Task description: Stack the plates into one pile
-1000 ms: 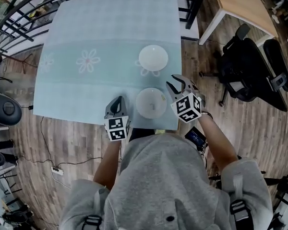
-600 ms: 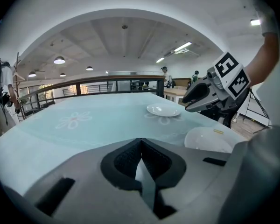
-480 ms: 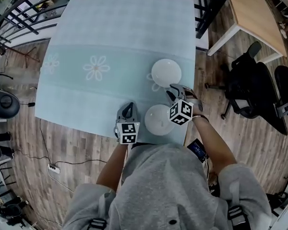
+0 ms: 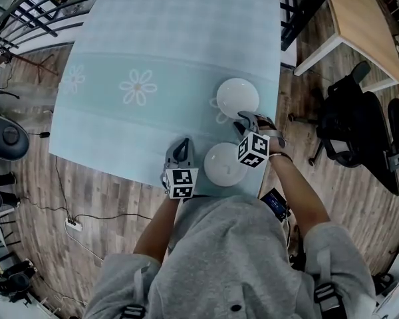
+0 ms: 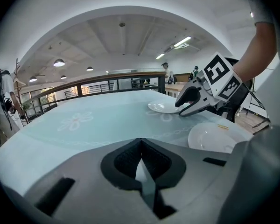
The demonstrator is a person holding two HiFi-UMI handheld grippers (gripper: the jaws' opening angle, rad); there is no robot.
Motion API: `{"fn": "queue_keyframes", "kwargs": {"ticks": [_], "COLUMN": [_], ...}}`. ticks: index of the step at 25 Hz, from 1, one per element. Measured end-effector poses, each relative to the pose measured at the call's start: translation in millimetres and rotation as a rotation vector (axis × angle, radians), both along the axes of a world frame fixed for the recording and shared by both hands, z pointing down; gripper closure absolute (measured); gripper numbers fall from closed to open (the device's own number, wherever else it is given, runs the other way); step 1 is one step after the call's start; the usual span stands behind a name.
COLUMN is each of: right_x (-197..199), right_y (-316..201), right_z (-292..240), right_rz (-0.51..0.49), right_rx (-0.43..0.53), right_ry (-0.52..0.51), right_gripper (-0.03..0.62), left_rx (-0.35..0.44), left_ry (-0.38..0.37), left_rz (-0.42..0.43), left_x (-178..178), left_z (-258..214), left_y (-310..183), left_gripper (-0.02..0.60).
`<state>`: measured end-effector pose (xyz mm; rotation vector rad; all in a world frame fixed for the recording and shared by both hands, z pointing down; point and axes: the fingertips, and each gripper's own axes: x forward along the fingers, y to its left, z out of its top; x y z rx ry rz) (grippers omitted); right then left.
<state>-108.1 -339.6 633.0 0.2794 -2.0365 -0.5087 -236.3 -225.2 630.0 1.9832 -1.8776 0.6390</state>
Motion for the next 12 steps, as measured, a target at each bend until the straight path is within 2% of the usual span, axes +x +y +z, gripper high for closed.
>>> {"fn": "queue_keyframes", "kwargs": {"ticks": [7, 8, 9, 12], "right_x": [0.0, -1.0, -1.8, -3.5], "right_y": [-14.2, -13.7, -12.0, -9.8], "right_z": [-2.0, -0.6, 0.7, 1.1], "right_rz": [0.039, 0.034, 0.019, -0.051], "right_rx": [-0.027, -0.041, -0.045, 0.023], "right_ry": [0.004, 0.012, 0.023, 0.059], "right_gripper": [0.427, 0.429, 0.458, 0.463], "left_rx": [-0.011, -0.011, -0.012, -0.017], "left_ry": [-0.007, -0.008, -0.008, -0.009], "left_rz": [-0.002, -0.001, -0.001, -0.002], "left_x": [1.1, 1.1, 1.2, 1.7], "left_z": [1.3, 1.3, 1.2, 1.2], "left_y": [0.1, 0.0, 0.0, 0.7], "left_gripper": [0.561, 0.561, 0.561, 0.561]}}
